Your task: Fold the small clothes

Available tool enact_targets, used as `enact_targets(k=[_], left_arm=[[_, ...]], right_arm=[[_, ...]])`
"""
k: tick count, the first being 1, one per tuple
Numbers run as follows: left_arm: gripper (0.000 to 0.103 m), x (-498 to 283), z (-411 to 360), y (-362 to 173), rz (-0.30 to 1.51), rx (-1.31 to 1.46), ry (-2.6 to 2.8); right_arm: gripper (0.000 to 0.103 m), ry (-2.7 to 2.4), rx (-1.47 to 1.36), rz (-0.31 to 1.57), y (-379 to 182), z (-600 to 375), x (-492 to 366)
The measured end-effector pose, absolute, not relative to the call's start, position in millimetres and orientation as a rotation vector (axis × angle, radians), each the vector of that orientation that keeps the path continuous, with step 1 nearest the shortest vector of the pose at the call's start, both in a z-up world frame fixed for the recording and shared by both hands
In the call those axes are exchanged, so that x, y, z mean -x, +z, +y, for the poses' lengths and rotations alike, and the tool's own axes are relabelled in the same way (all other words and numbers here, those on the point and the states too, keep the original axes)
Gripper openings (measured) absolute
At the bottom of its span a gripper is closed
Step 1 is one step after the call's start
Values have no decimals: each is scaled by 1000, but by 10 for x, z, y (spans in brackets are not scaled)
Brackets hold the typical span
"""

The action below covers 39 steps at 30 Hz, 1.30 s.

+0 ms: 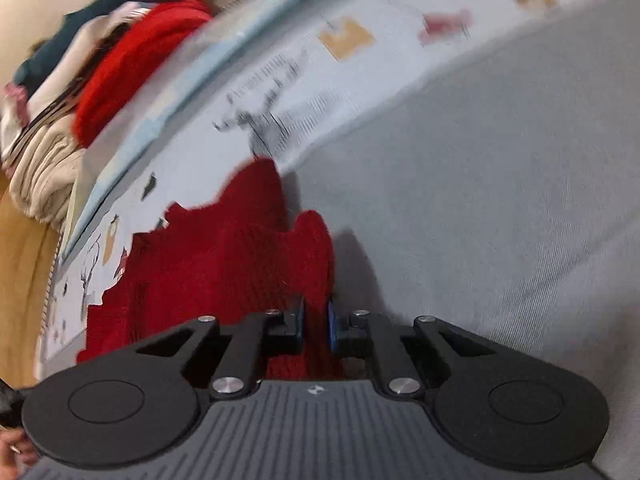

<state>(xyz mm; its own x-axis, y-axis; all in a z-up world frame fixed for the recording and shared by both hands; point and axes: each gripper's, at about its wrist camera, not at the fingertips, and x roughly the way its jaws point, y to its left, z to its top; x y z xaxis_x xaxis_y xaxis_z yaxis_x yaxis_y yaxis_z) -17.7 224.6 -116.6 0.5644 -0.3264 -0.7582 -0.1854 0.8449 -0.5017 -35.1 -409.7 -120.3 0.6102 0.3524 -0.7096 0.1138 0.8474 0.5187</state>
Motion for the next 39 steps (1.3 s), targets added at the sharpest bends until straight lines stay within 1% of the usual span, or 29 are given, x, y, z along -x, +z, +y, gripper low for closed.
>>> enact_targets(k=[3,6,11,13,16,17,18,19,20,21,22,23,24,26,31,38,39], left_arm=[[7,227,2206,-858,822,519,-110],[7,231,2105,-677,709,437,-100],[7,115,2032,-525,588,394,-22],[7,43,1984,-541,588,370,5],[8,-171,1919,-736,704,367,12],[12,-235,1908,-823,758,378,26],[25,-272,1910,-909,807,393,42],[34,-301,1911,-982,855,416,36],[45,-312,1918,-1039,898,440,16],[46,-302,1909,-1077,941,451,-2],[46,-283,1913,-1089,958,449,-4],[48,-254,1923,-1081,963,448,-8],[54,-201,1949,-1073,968,455,-22],[58,-97,2010,-1090,1003,481,-49],[59,197,2059,-1259,1173,504,-68],[58,606,2005,-1244,1217,483,-126],[47,640,1988,-1242,1227,466,-138]], right_arm=[[10,180,-549,750,-889,-4097,451],[10,185,-471,592,-647,-4027,517],[10,139,-419,454,-508,-3966,421],[10,116,-405,435,-515,-3913,325],[11,65,-390,538,-716,-3830,62],[11,44,-362,606,-826,-3778,-59],[12,38,-344,688,-952,-3727,-174],[13,31,-339,755,-1071,-3678,-246],[16,7,-334,809,-1161,-3656,-293],[17,-22,-334,839,-1198,-3642,-316],[25,-31,-354,862,-1227,-3659,-318],[31,-21,-391,887,-1248,-3694,-311],[36,-17,-422,899,-1255,-3733,-289],[36,-11,-463,920,-1241,-3806,-200],[39,41,-584,1022,-1311,-4002,139],[39,115,-553,1103,-1260,-3996,731],[39,122,-537,1107,-1240,-3986,781]])
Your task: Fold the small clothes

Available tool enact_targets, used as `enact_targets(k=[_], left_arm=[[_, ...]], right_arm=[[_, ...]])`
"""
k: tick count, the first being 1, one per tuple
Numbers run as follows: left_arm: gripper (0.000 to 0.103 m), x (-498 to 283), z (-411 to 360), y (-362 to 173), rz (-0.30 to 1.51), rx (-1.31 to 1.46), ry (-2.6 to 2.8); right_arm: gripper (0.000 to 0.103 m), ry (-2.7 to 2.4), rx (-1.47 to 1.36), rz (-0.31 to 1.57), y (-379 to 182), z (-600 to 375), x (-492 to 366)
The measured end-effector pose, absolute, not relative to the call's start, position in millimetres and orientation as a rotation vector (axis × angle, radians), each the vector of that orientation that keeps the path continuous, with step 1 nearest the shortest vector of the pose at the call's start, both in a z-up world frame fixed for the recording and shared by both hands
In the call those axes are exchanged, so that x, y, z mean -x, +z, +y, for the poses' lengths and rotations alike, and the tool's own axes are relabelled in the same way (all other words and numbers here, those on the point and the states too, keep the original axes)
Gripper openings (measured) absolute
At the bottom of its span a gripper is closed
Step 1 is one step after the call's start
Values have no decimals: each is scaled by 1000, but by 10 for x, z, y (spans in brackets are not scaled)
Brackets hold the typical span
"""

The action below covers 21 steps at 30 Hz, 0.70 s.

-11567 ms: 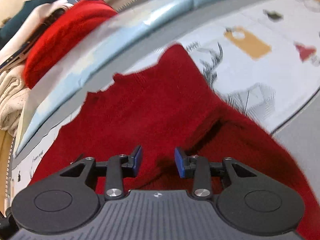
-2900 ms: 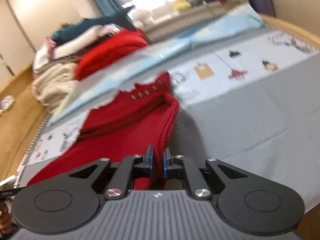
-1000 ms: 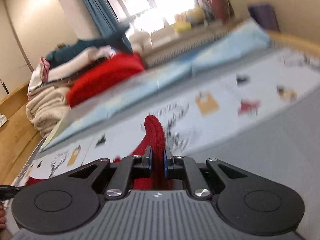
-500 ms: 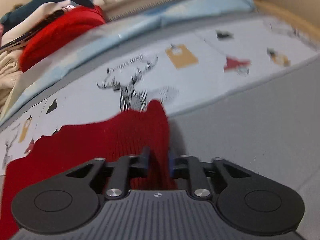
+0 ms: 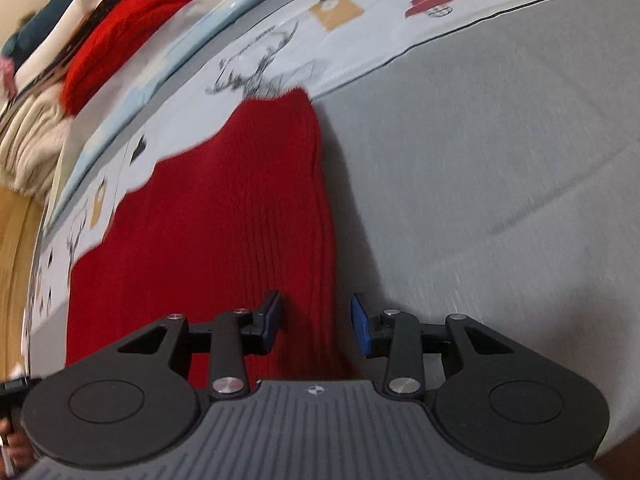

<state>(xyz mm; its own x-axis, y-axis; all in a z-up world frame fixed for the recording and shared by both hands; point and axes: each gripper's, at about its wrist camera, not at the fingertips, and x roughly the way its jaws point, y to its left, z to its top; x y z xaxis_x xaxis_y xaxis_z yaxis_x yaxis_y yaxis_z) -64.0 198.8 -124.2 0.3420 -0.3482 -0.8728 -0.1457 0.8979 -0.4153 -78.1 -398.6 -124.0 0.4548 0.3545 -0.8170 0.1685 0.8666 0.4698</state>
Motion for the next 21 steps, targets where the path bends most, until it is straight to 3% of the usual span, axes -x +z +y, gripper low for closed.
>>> enact_targets(k=[1,2,3,6,8,13,18,21], left_arm=[[36,667,1972,-1226,1230,443,-145],[17,688,1958,-1188,1223,414,-144],[15,714,1938,-1121,1199,391,-141],[14,793,2024,-923,1112,443,-150],[14,809,2037,-964,1149,432,-125],[20,741,1783,-1191,1297,257,-46],[20,769,1659,-741,1051,220,-83],[26,677,1509,-822,1094,260,-194]], right_arm=[[35,129,-518,1109,-1203,-3971,838],[28,134,-501,1099,-1153,-3971,874],[14,138,-487,1080,-1089,-3974,901],[13,172,-502,979,-846,-4021,1001],[12,165,-495,963,-775,-4036,1041],[16,58,-379,1178,-1135,-3929,955],[22,-21,-181,923,-644,-3753,1020],[24,78,-243,889,-591,-3708,1014]])
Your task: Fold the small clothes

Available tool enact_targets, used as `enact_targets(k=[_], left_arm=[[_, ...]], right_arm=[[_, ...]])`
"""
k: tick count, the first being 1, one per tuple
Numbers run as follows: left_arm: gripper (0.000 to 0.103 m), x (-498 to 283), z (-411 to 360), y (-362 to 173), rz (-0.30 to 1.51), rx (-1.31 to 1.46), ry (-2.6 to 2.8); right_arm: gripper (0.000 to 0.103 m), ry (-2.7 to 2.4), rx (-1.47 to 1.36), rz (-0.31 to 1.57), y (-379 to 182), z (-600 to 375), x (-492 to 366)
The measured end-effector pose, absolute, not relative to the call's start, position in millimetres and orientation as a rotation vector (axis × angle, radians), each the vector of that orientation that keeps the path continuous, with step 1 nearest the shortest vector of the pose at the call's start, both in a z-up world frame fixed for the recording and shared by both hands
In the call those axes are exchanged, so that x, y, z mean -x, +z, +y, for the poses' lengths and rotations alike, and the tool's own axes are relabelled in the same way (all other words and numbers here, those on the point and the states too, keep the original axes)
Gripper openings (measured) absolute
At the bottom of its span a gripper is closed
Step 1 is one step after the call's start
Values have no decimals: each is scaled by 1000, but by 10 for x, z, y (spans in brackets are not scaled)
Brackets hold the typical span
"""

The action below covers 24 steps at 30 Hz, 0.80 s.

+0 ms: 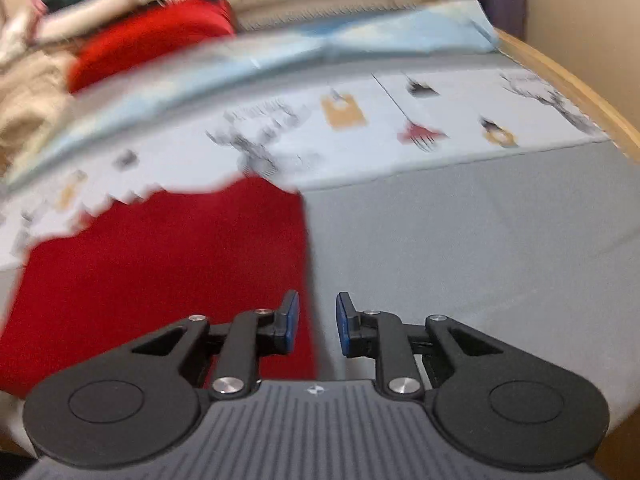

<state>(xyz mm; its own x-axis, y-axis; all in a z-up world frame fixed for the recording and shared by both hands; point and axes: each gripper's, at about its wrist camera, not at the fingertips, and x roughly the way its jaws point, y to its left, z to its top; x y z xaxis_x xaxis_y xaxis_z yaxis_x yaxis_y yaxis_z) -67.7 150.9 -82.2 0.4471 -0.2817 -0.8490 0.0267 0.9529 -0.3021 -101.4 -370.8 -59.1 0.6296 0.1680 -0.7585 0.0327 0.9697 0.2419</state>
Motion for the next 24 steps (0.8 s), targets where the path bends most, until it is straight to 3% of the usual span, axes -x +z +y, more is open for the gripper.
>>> enact_targets(k=[2,6,24], left_arm=[[31,609,1377,-1040,1191,191,-190],[31,581,1319,-1254,1267,101,-149],[41,718,1469,-900,1148,114,-119]], right_arm=[[25,146,-275,980,-755,-3619,955],[26,117,-140,1173,-1125,-3446,883],[33,97,-59,925,-579,-3085,913]])
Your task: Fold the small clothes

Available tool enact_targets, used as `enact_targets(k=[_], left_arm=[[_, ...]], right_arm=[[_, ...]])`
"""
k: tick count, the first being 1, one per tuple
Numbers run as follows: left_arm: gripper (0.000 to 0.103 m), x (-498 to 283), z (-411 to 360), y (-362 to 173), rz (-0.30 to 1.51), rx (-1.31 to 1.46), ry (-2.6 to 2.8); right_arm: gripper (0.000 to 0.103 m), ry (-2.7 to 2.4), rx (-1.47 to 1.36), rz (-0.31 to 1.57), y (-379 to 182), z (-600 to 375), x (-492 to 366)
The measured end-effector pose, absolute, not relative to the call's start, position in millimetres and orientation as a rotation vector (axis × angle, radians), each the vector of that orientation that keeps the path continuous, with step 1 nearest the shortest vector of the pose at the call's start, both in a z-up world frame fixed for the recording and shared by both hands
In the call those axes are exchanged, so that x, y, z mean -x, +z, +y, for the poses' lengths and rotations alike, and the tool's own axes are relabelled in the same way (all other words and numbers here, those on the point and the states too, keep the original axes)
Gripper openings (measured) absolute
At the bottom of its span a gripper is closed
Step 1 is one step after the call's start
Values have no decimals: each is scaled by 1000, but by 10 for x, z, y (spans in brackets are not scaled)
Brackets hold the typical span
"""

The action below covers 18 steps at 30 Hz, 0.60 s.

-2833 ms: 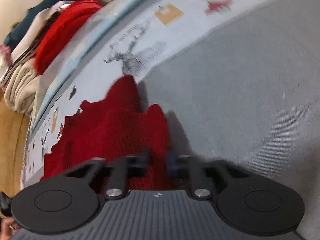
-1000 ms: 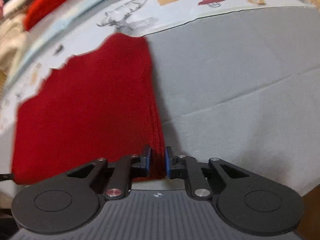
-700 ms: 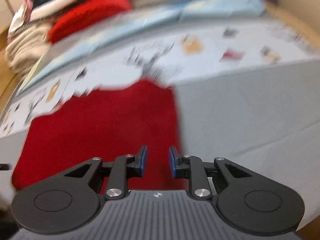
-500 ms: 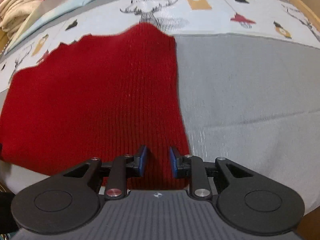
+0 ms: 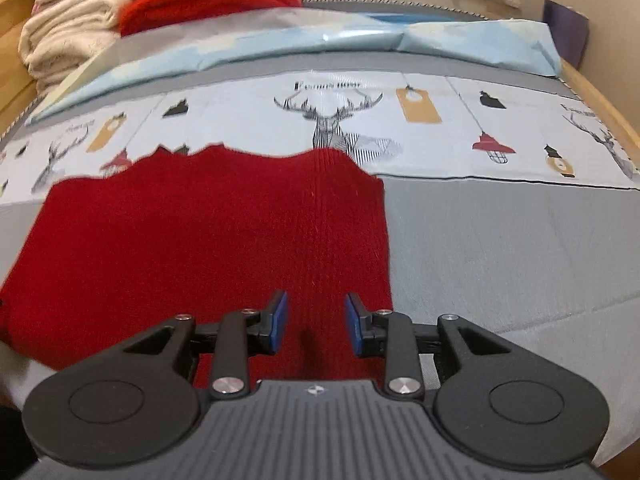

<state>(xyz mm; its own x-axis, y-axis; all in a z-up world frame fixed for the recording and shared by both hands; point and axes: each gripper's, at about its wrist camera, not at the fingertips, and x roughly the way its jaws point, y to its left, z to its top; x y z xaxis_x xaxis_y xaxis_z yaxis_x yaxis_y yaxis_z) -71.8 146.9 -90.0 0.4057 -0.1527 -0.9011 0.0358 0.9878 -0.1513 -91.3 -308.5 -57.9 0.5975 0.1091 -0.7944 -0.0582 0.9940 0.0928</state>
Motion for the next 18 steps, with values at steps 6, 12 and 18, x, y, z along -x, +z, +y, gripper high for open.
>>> enact_targets(k=[6,12,18], left_arm=[[51,649,1535,-1199,1270,21,-45],[54,716,1860,-625,1051,171,10],[65,1183,2209,44,765,148,143]], right_arm=[[49,53,6,1136,-1076,-2921,712],[49,40,27,1038,-946,-2770,724],[49,89,58,898,-638,-2413,836]])
